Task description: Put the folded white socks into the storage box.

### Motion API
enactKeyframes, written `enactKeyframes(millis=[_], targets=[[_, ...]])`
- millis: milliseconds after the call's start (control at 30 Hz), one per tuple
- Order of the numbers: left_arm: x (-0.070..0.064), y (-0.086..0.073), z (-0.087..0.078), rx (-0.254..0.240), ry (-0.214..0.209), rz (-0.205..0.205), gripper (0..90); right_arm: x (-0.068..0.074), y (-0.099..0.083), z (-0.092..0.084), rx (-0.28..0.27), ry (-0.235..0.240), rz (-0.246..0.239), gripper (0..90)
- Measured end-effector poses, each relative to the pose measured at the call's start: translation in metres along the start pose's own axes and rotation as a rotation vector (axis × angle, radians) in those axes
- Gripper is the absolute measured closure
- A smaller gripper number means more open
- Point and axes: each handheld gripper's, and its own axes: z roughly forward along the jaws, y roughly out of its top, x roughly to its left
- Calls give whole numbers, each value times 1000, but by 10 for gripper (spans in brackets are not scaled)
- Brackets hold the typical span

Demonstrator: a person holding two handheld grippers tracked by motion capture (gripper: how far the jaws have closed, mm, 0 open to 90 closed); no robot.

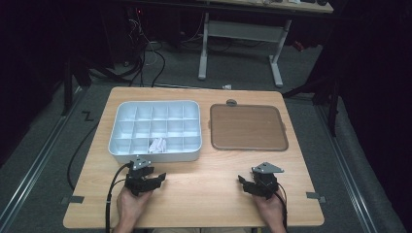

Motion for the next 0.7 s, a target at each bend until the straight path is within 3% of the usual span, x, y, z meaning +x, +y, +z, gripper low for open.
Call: enactKeyframes(millis=[400,600,700], targets=[[-5,-7,5,-29,2,56,396,0,0,0,0,0,0,351],[-9,-15,8,-59,12,137,372,0,0,0,0,0,-1,351],[-10,-16,9,-61,17,139,361,0,0,0,0,0,0,351]])
